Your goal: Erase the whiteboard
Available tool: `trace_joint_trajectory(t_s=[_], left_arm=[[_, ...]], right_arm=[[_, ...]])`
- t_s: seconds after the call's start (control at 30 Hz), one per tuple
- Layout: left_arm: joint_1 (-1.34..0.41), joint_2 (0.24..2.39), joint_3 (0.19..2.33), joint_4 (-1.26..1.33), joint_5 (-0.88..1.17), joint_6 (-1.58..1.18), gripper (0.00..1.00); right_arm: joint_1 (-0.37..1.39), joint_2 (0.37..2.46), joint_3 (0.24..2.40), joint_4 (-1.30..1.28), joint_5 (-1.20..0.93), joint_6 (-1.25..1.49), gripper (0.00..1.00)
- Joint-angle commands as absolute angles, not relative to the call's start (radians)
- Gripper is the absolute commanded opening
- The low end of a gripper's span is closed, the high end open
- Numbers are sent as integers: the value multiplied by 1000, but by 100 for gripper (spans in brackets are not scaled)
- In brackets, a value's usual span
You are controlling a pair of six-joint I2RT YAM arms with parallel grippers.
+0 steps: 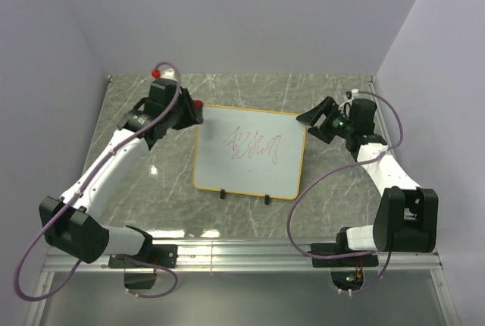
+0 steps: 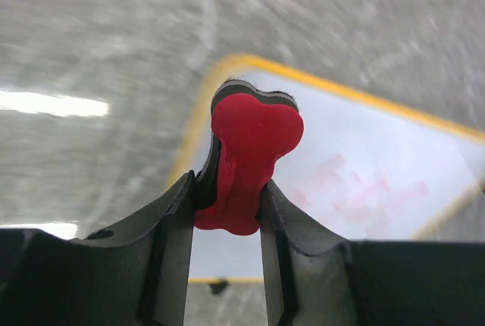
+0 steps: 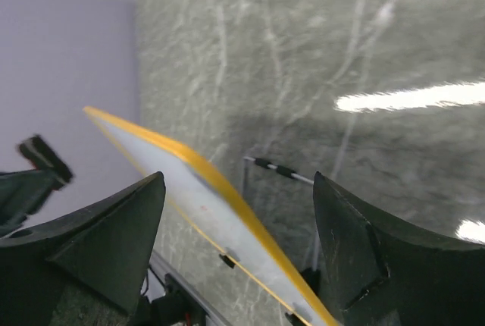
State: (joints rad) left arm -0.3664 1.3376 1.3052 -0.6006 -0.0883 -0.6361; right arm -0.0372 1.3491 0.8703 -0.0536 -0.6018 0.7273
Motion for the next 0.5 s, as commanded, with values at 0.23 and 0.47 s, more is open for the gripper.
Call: trace_joint_trajectory(t_s=[0.23,0.47], left_arm=[[-681,1452,1322,-494,-66,-730,0],[-834,1731,1613,-581,-109,-798,0]], right_arm=[[-38,1351,766,313,-795,836,71],[-40,1358,693,446,-816,873,55]])
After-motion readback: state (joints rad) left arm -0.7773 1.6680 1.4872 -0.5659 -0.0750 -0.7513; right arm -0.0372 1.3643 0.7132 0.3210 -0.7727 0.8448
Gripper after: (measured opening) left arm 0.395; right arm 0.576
